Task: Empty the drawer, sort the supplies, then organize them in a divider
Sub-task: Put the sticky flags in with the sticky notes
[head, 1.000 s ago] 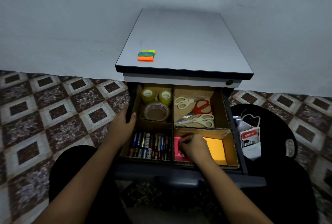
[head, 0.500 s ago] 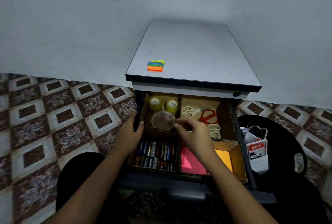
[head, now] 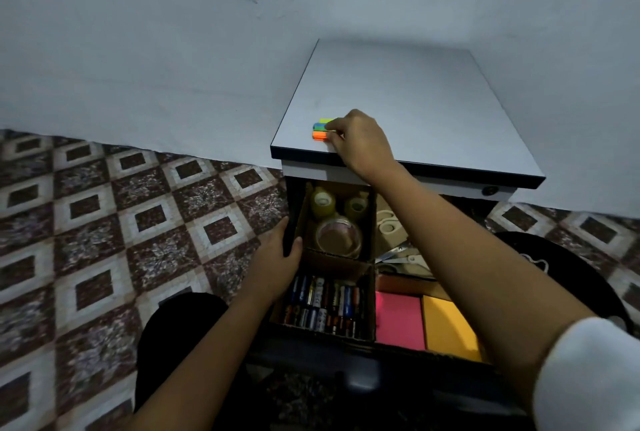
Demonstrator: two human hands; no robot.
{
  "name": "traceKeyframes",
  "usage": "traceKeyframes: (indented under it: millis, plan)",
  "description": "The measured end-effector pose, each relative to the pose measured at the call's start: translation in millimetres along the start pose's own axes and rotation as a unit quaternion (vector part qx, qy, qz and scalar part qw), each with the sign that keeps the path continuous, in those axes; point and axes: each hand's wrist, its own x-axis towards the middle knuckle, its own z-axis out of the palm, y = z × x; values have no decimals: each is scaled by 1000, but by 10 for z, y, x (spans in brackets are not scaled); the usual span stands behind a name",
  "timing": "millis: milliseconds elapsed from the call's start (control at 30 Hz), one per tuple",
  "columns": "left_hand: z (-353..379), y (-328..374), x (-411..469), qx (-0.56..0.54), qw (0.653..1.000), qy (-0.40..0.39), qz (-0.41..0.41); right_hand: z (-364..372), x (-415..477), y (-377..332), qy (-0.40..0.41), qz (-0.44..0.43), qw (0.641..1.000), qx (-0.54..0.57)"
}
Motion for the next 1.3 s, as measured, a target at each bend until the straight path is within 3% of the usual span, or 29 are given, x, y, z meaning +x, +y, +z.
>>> traceKeyframes:
  millis: [200,633,867,1100,1300]
  plan:
    - [13,-2,14,1,1000,8,-1,61,105,38,-36,-17,997,-68]
    - [10,-8,11,-6,1000,3,1,-24,56,37,-38,-12,997,-59]
    - [13,10,3,-5,1000,5,2,-176,142,18,-107,-5,994,-21]
    - [9,-4,2,-6,1000,2,2,-208,276,2,-173,-8,983,-56]
    - [11,3,4,-1,1000,4,3,-184,289,-6,-169,4,984,-47]
